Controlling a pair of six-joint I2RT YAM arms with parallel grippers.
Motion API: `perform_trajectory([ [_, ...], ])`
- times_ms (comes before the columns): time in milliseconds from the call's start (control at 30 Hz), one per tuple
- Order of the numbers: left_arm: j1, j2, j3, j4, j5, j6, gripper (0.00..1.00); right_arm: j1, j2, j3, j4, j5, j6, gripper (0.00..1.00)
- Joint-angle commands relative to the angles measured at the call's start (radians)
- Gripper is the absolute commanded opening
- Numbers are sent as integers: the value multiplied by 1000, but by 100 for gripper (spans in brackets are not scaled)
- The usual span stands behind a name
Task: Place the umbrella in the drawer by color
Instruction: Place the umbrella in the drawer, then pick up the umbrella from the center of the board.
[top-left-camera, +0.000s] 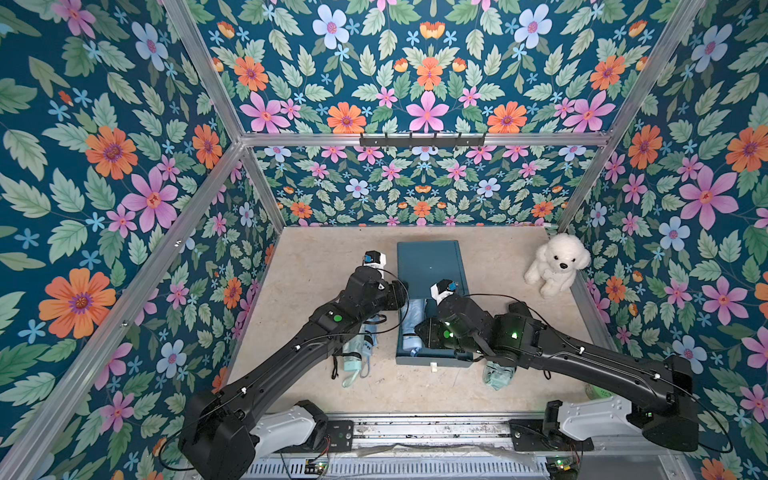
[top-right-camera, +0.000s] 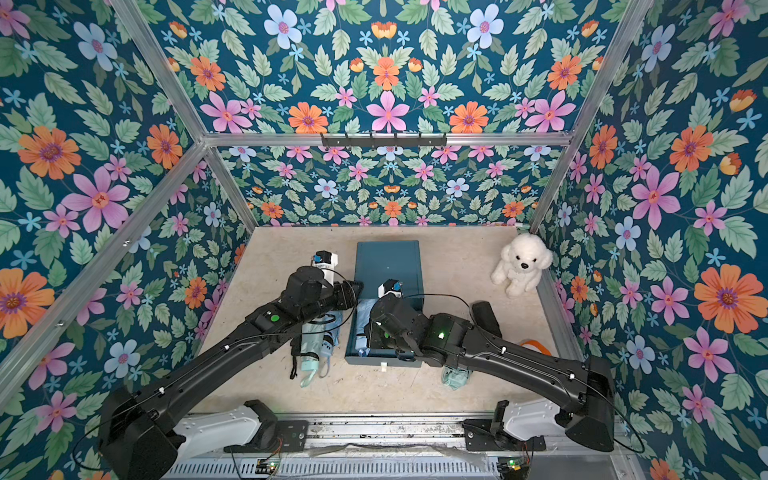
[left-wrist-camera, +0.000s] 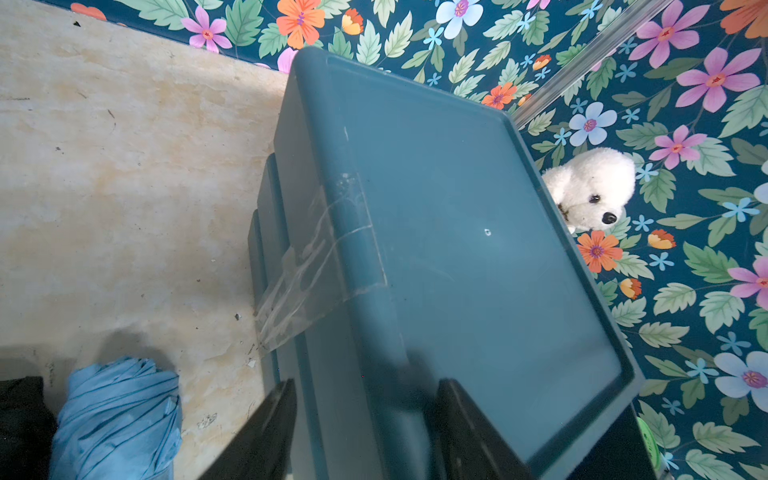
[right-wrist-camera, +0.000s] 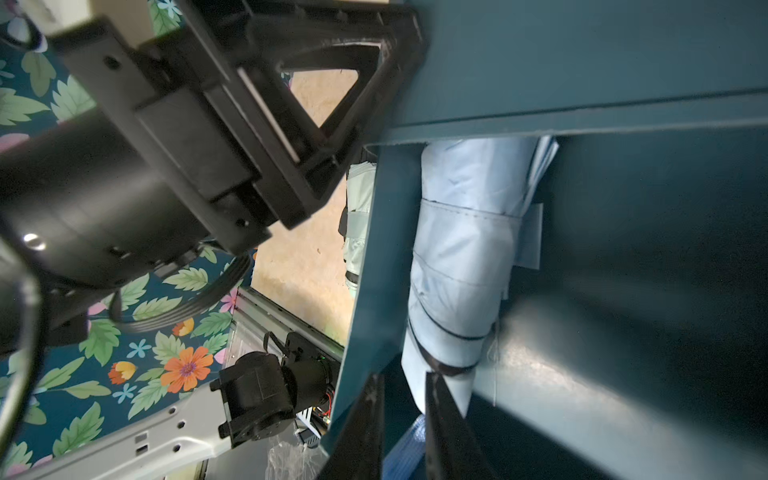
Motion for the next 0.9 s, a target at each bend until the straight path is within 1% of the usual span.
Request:
perform_trajectory([
  [0,-1,-6,-10,-23,10,-2,60,3,5,12,-41,56,-10,21],
  [100,0,-43,-21,-34,-4,-14,61,42,-2,71,-80,143,-39,20],
  [167,0,-76,-16,-59,-63,-26,63,71,-6,114,-76,171,-69,21],
  [233,0,-108,3,-120,-154,-39,64,94,1,151,-83,200,-92,26],
  [300,3,-137,25,-184,-242,-45,65,97,12,181,-127,243,-91,31],
  [400,23,-167,57,-274,-314,-53,68,97,0,177,-157,296,-75,37],
  [500,65,-181,59,-341,-331,-53,66,98,-35,151,-158,331,-52,39],
  [567,111,-176,30,-355,-301,-65,60,98,-72,125,-149,350,-34,39],
  [600,136,-172,12,-352,-264,-75,57,98,-87,112,-143,357,-28,39],
  [667,188,-165,-49,-288,-151,-99,52,97,-121,86,-133,370,-15,39],
  [767,217,-130,-138,-145,-26,-132,51,97,-161,58,-130,388,8,40],
  [800,218,-112,-152,-111,2,-134,50,98,-170,51,-131,391,13,40],
  [867,218,-58,-154,-84,21,-138,49,98,-185,41,-141,399,28,40],
])
